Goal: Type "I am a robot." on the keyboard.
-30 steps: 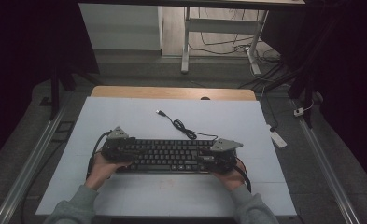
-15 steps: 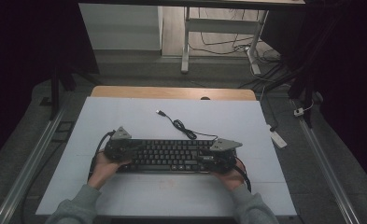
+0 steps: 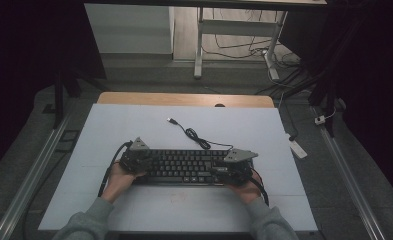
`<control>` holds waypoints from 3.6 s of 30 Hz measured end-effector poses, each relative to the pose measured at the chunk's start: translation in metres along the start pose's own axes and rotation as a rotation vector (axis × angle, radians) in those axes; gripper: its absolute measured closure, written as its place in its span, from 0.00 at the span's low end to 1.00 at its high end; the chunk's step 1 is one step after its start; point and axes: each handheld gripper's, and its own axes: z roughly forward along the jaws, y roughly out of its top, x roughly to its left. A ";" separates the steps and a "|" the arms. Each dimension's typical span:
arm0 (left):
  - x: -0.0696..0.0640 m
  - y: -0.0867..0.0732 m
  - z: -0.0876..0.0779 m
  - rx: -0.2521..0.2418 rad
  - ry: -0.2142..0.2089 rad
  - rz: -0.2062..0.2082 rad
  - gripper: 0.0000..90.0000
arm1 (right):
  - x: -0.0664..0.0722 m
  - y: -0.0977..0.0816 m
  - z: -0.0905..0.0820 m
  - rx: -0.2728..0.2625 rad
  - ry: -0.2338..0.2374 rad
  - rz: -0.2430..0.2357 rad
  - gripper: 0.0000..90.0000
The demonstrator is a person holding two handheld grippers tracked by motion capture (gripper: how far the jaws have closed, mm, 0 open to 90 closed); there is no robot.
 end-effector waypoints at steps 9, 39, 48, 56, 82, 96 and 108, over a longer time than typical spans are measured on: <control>-0.004 0.000 0.013 0.024 0.007 0.009 0.99 | 0.000 -0.001 0.001 0.004 0.001 0.001 0.64; -0.001 0.002 -0.017 -0.065 -0.014 -0.025 0.63 | -0.002 -0.002 0.001 0.001 -0.005 0.006 0.64; 0.005 -0.003 -0.041 -0.080 -0.015 -0.065 0.40 | -0.002 -0.002 0.000 0.000 -0.007 0.005 0.63; 0.012 -0.009 -0.049 -0.054 -0.035 -0.077 0.32 | -0.004 -0.002 -0.001 0.001 -0.014 0.005 0.63; 0.012 -0.011 -0.051 -0.051 -0.028 -0.067 0.31 | 0.010 0.016 0.007 -0.049 0.039 -0.003 0.72; 0.011 -0.011 -0.049 -0.043 -0.026 -0.064 0.32 | 0.039 0.036 0.047 0.056 0.143 -0.067 1.00; 0.011 -0.011 -0.048 -0.039 -0.022 -0.058 0.32 | 0.043 0.035 0.065 0.112 0.114 -0.080 0.99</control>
